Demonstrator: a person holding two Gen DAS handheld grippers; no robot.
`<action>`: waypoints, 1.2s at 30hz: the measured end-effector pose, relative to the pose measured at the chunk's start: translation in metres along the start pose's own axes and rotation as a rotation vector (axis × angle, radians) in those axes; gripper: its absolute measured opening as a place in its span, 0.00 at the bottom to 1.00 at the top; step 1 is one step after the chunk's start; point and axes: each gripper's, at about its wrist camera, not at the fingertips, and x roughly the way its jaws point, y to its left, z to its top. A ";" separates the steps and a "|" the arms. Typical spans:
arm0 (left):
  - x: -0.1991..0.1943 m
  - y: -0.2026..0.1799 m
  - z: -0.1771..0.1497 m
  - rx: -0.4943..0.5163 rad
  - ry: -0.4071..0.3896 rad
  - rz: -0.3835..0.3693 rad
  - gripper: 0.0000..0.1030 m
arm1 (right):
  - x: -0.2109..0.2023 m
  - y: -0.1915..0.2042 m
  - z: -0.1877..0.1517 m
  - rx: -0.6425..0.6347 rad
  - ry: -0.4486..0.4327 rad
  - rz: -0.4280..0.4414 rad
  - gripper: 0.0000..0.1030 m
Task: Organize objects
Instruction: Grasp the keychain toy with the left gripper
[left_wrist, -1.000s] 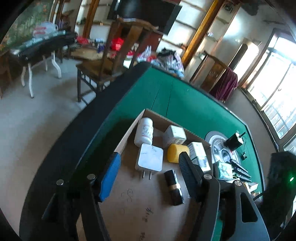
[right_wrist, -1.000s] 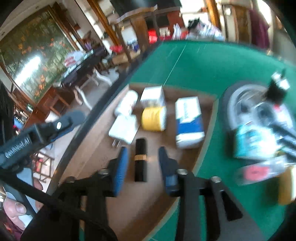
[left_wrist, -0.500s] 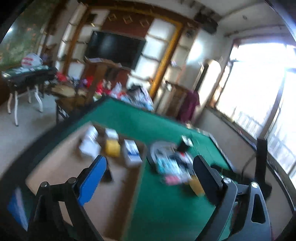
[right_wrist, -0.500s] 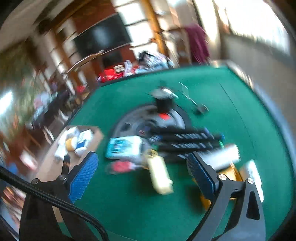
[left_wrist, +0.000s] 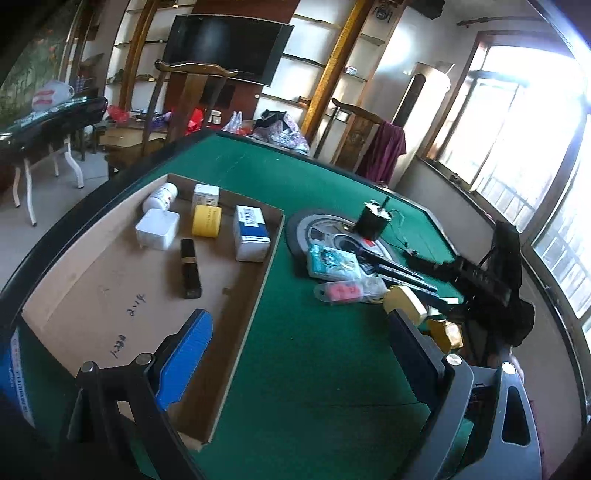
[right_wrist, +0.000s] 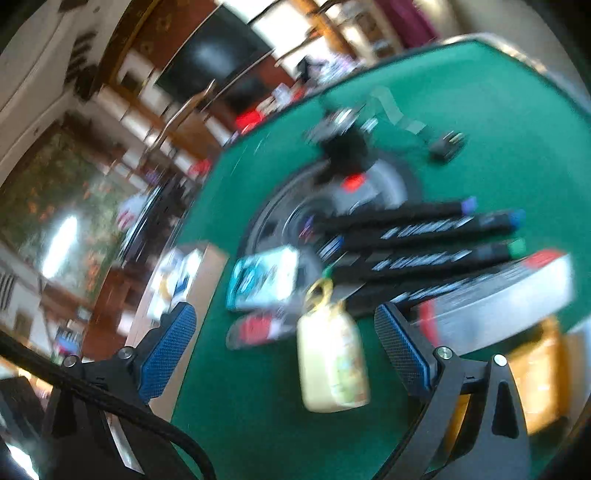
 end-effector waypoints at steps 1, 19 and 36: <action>0.002 0.001 -0.001 -0.001 0.002 0.004 0.89 | 0.005 0.004 -0.004 -0.023 0.035 0.055 0.96; 0.097 -0.106 -0.016 0.474 0.131 0.018 0.89 | -0.038 -0.039 0.009 0.172 -0.099 0.329 0.96; 0.141 -0.138 -0.026 0.593 0.268 -0.037 0.41 | -0.056 -0.043 0.015 0.117 -0.155 0.204 0.96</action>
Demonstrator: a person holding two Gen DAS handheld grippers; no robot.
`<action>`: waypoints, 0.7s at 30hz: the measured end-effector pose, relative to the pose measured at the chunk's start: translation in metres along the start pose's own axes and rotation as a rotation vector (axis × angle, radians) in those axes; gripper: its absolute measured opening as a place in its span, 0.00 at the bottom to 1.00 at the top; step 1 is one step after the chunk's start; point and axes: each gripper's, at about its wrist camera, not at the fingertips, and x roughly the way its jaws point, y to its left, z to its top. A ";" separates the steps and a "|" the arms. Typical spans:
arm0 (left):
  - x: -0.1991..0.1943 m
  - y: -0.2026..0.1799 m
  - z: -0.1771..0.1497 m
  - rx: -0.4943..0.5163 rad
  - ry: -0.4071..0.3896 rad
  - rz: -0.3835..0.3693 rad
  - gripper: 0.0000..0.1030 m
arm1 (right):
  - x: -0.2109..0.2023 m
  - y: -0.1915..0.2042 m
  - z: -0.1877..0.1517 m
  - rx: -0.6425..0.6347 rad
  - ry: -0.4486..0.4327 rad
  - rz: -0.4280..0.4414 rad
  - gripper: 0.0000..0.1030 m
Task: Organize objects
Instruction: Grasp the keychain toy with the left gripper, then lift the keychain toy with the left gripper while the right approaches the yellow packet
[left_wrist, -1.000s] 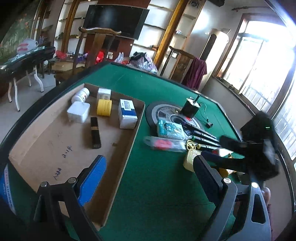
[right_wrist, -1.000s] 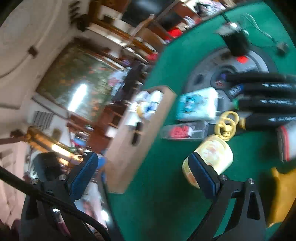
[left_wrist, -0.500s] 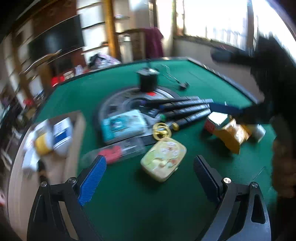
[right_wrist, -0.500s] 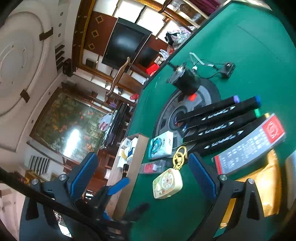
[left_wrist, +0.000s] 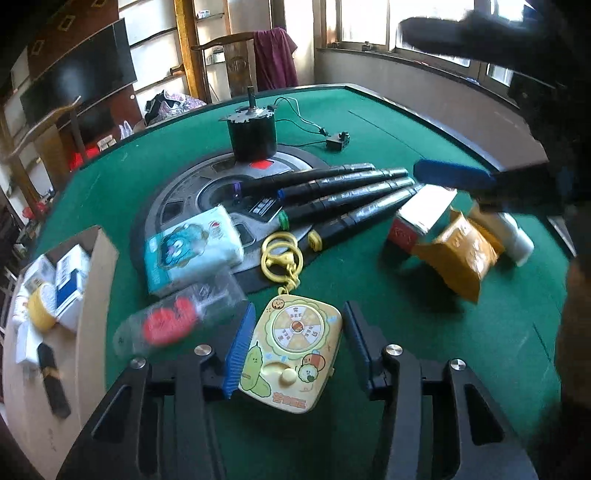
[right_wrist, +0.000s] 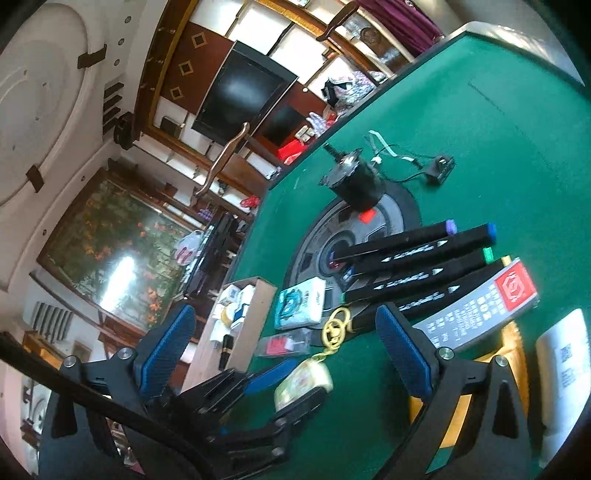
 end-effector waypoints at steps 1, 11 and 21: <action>-0.004 0.000 -0.005 0.001 0.006 -0.002 0.41 | -0.002 0.000 0.001 -0.007 -0.006 -0.017 0.96; -0.037 0.019 -0.049 -0.112 0.009 -0.069 0.43 | -0.021 -0.024 0.009 0.056 -0.015 -0.132 0.96; -0.036 0.031 -0.063 -0.213 0.012 -0.118 0.45 | -0.031 -0.024 0.010 -0.007 -0.129 -0.363 0.96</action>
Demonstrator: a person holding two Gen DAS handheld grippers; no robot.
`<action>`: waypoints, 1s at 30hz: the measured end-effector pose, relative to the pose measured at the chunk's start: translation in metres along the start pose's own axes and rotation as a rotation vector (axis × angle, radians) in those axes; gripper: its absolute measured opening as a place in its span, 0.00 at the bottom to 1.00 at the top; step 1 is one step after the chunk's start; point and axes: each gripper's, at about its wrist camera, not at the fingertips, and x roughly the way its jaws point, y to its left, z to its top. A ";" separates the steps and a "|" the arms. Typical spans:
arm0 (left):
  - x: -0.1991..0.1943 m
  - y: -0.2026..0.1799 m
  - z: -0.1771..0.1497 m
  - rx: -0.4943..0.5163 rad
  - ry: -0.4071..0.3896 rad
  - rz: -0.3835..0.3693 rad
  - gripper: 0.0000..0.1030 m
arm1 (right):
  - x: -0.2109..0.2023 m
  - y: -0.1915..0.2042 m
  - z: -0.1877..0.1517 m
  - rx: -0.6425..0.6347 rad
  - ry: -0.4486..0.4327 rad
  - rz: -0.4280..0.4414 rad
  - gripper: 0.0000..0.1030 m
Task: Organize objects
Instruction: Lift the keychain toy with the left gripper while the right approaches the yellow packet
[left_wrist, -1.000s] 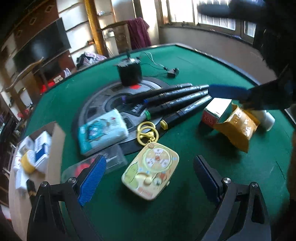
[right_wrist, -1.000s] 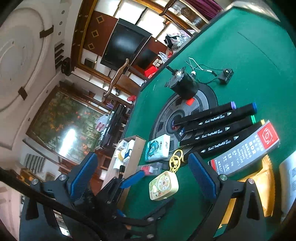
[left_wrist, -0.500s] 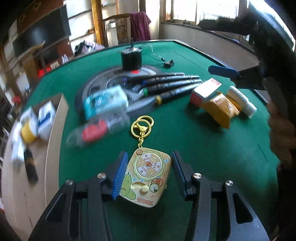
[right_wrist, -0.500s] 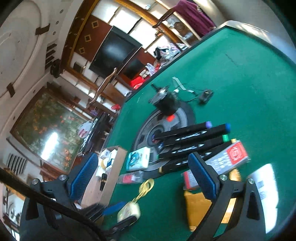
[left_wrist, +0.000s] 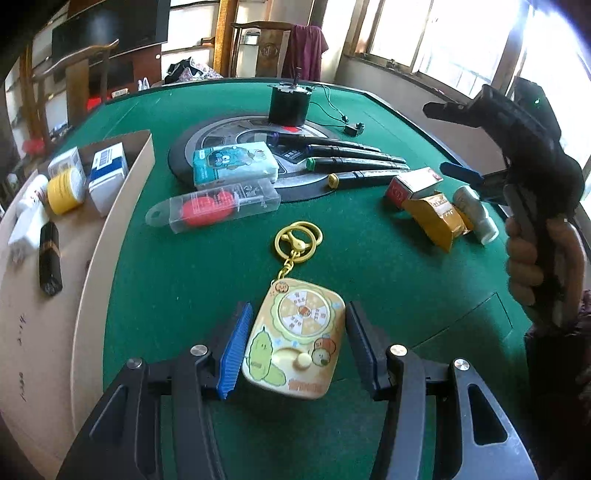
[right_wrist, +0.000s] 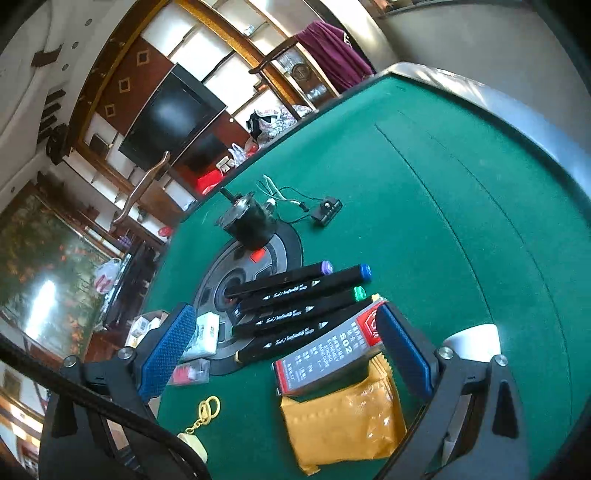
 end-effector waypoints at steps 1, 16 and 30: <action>0.001 0.000 -0.001 0.000 0.008 -0.002 0.46 | 0.002 0.000 0.001 -0.007 0.002 -0.011 0.96; -0.007 -0.006 -0.007 -0.015 0.020 -0.010 0.51 | 0.036 0.041 -0.021 -0.221 0.234 0.105 0.96; 0.005 -0.019 0.001 0.027 0.019 0.057 0.62 | 0.013 0.032 -0.017 -0.096 0.157 0.188 0.96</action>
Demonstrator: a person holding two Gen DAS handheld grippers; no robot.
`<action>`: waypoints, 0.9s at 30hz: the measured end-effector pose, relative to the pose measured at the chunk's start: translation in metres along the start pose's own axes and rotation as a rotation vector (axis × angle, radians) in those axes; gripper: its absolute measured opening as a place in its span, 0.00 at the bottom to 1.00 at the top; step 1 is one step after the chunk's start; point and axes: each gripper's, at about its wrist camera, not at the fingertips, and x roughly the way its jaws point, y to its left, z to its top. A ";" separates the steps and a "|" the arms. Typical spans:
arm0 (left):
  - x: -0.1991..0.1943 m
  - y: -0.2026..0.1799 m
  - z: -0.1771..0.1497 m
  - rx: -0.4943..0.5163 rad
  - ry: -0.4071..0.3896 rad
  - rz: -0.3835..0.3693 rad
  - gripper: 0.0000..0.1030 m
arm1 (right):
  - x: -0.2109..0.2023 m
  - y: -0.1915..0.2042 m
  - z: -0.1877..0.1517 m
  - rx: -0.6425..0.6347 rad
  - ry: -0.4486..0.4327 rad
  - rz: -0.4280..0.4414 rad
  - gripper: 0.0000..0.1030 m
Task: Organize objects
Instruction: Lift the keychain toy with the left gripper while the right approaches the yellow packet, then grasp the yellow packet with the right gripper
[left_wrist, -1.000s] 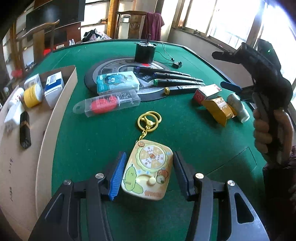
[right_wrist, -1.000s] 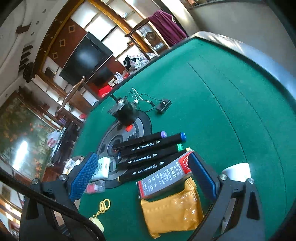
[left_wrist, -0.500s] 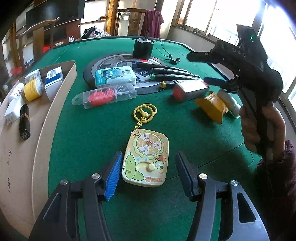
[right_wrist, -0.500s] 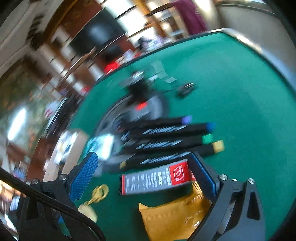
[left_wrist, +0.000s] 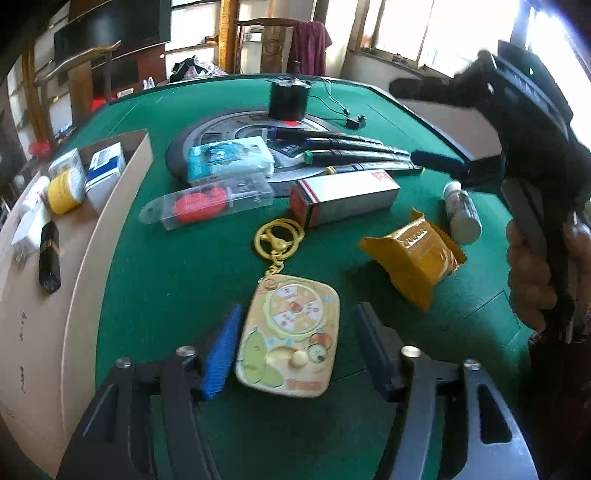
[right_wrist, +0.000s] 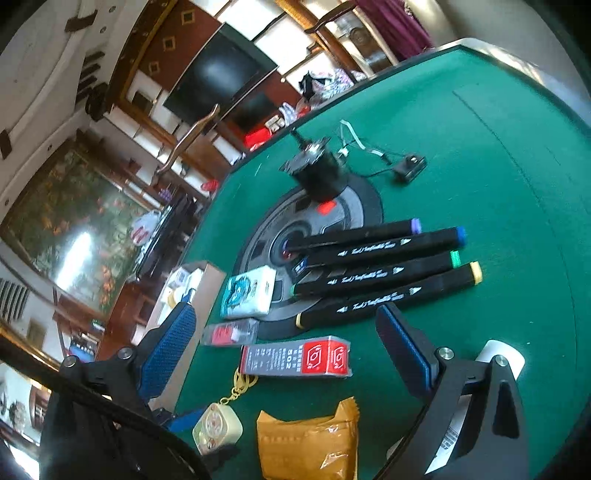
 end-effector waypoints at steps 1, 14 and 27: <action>0.002 -0.005 0.000 0.022 0.007 0.017 0.63 | -0.001 0.000 0.000 -0.003 -0.005 -0.006 0.96; -0.047 0.020 -0.013 -0.073 -0.111 -0.041 0.39 | -0.006 0.009 -0.007 -0.055 -0.034 -0.119 0.96; -0.130 0.077 -0.020 -0.166 -0.304 -0.061 0.39 | -0.003 0.056 -0.080 -0.303 0.141 -0.400 0.96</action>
